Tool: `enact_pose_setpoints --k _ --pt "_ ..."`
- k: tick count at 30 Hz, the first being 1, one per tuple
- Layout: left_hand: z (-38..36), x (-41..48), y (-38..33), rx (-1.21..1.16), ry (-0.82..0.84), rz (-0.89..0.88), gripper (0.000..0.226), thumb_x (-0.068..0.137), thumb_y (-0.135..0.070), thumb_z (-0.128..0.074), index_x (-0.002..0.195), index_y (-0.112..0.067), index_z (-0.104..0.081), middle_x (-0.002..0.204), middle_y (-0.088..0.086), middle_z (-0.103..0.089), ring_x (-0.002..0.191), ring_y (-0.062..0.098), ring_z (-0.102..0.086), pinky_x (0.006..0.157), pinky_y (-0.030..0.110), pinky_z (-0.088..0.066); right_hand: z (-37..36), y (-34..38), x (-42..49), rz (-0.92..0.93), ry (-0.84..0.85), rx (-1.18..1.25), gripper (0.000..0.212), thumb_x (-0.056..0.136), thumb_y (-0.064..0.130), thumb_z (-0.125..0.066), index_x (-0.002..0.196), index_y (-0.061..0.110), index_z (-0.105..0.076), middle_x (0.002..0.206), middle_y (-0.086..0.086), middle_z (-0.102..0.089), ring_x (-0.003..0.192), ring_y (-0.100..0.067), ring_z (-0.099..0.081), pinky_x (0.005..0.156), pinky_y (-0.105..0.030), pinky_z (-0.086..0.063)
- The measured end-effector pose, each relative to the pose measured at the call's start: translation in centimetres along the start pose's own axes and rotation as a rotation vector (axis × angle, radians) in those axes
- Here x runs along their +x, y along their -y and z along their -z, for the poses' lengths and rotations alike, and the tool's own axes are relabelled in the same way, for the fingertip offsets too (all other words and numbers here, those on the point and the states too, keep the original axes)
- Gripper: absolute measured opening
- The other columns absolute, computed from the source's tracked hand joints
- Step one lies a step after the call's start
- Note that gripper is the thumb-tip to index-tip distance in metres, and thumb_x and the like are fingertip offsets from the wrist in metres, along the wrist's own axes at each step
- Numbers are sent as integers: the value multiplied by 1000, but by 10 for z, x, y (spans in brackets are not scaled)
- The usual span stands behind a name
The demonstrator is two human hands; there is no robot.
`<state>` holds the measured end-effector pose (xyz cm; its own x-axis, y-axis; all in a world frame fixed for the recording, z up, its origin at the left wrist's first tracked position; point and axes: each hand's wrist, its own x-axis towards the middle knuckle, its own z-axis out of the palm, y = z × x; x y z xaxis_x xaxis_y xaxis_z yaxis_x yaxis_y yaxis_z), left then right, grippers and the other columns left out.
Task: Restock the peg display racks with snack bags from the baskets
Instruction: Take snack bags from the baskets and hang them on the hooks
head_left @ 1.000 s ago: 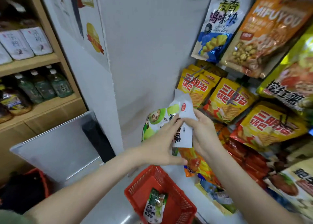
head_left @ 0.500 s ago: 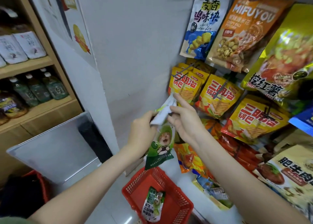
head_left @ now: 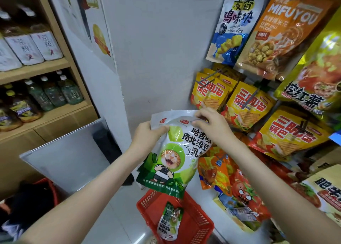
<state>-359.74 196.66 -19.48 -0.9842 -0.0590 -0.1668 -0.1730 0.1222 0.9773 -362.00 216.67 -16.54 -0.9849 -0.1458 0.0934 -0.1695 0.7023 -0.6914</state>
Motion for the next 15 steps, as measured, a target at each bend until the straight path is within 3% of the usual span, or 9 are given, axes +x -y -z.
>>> enact_pose_setpoints --k 2,4,6,8,11,13,15 --pt "2 0 1 -14 29 1 7 87 -20 -69 94 -18 -71 91 -2 -75 83 13 -72 75 27 -56 -1 0 -3 -1 18 11 10 89 14 -63 81 10 -58 114 -17 -58 122 -29 -42 85 -23 -30" --pt "2 -1 0 -11 46 -4 4 87 -19 -68 90 -21 -70 88 -4 -75 79 10 -71 69 21 -55 -2 -2 -6 -2 23 23 8 89 14 -62 82 12 -58 111 -13 -59 115 -25 -47 84 -25 -32" --pt "2 -2 0 -3 67 -6 5 88 -19 -68 92 -21 -70 90 -4 -74 80 8 -71 68 20 -54 -1 -5 -8 -2 9 21 9 88 15 -64 83 14 -56 95 -5 -60 94 -16 -55 79 -29 -36" --pt "2 -2 1 -2 84 -7 9 87 -19 -68 96 -19 -71 92 -3 -75 82 10 -71 72 22 -54 2 -7 -10 -32 24 59 13 86 17 -67 88 16 -54 81 3 -56 71 -6 -49 71 -30 -39" --pt "2 -2 1 0 101 -8 8 87 -19 -69 94 -18 -71 92 -2 -75 84 13 -70 73 24 -53 9 -8 -15 -69 136 11 13 90 23 -64 101 18 -61 84 11 -59 77 -2 -54 69 -21 -40" --pt "1 -3 1 8 110 -9 7 87 -18 -69 93 -18 -71 91 -2 -74 83 12 -69 69 21 -51 12 -7 -18 -88 182 -23 11 92 20 -61 102 18 -64 87 8 -64 84 -9 -61 71 -24 -45" --pt "1 -4 2 4 119 -7 8 86 -17 -69 94 -19 -70 92 -2 -74 84 12 -69 69 21 -50 14 -6 -23 -115 168 22 10 91 13 -61 98 20 -61 79 5 -65 77 -12 -63 71 -30 -47"
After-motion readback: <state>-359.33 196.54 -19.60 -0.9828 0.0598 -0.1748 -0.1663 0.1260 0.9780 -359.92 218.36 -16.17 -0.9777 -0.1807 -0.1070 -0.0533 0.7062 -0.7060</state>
